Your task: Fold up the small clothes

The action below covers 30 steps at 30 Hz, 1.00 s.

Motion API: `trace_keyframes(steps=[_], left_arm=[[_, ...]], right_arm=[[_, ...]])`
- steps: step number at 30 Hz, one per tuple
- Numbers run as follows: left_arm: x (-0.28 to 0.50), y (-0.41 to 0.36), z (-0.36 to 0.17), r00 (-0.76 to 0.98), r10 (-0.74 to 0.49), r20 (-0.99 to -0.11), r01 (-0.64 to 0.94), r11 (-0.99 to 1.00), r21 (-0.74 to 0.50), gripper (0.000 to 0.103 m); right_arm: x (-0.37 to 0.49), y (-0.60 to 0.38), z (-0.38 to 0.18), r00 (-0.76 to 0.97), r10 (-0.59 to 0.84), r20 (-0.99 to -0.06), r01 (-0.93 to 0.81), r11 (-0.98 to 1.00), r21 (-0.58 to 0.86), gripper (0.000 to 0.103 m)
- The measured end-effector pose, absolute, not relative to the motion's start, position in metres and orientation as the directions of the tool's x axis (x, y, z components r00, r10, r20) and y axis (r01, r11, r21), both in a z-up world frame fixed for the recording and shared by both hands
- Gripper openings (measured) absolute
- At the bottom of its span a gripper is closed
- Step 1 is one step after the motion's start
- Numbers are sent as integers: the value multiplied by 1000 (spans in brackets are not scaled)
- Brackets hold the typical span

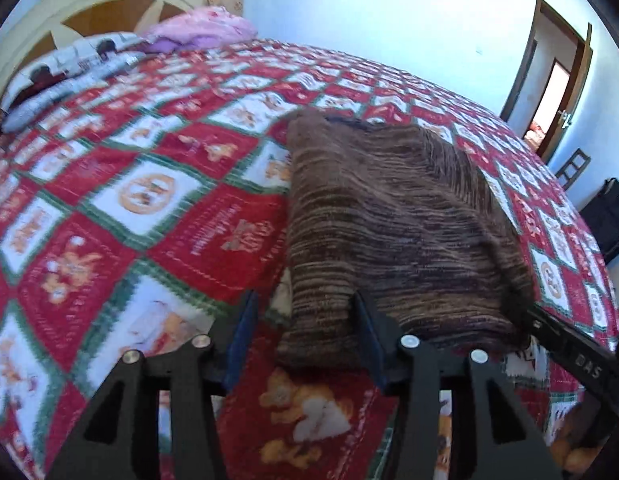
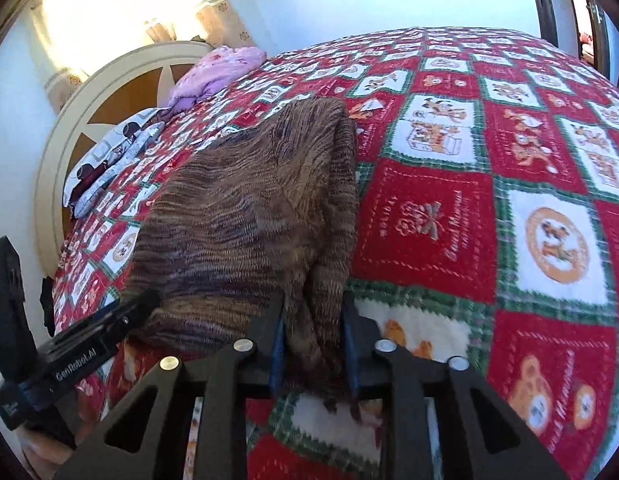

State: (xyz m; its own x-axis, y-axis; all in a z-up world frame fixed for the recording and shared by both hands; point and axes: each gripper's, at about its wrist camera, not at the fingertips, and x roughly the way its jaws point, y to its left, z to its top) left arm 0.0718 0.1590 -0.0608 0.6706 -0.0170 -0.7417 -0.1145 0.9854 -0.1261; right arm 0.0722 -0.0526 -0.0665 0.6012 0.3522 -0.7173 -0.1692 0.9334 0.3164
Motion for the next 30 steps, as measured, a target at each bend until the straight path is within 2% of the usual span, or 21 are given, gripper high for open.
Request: trace_keyframes(steps=[3,6,7,8,9,10,11,14,18,23,27,30], left_arm=[[60,148,-52,687,85,-721,-128,992,-6,53],[50,141,-46,698,112,-708,-123,992,37,53],[46,140,-44,702,111,-703,-120,992,37,53],[43,139,-41,705,110,-701,-118,992,36,53],[38,138,-39,708,105,-698,-113,993,35,53],[35,136,-37,710,101,-697,-108,994,33,54],[34,135,-35,710,99,-697,-106,994,33,56],[21,127,-27,724,103,-682,-96,994,49,63],[7,118,-25,732,88,-675,-70,996,54,64],[-1,108,-42,683,57,-728,-38,998,43,65],[-6,101,-51,627,27,-778,-14,1000,23,65],[-16,100,-44,640,22,-768,-18,1000,14,70]], right_arm=[[52,-65,-56,644,306,-701,-126,946,298,35],[33,-66,-42,694,238,-679,-110,968,226,36],[28,-65,-36,711,215,-670,-107,974,199,41],[21,-65,-30,732,196,-653,-105,979,176,52],[14,-64,-23,755,178,-631,-101,982,157,59],[7,-63,-15,779,162,-606,-95,985,142,71],[0,-63,-9,799,151,-582,-90,987,132,77],[-16,-60,7,828,151,-540,-100,987,122,77],[-35,-58,17,849,103,-519,-63,993,95,77],[-48,-56,8,823,42,-566,-34,999,24,77],[-52,-57,-7,761,10,-649,-24,1000,-13,77],[-59,-59,-10,745,-3,-667,-14,1000,-20,77]])
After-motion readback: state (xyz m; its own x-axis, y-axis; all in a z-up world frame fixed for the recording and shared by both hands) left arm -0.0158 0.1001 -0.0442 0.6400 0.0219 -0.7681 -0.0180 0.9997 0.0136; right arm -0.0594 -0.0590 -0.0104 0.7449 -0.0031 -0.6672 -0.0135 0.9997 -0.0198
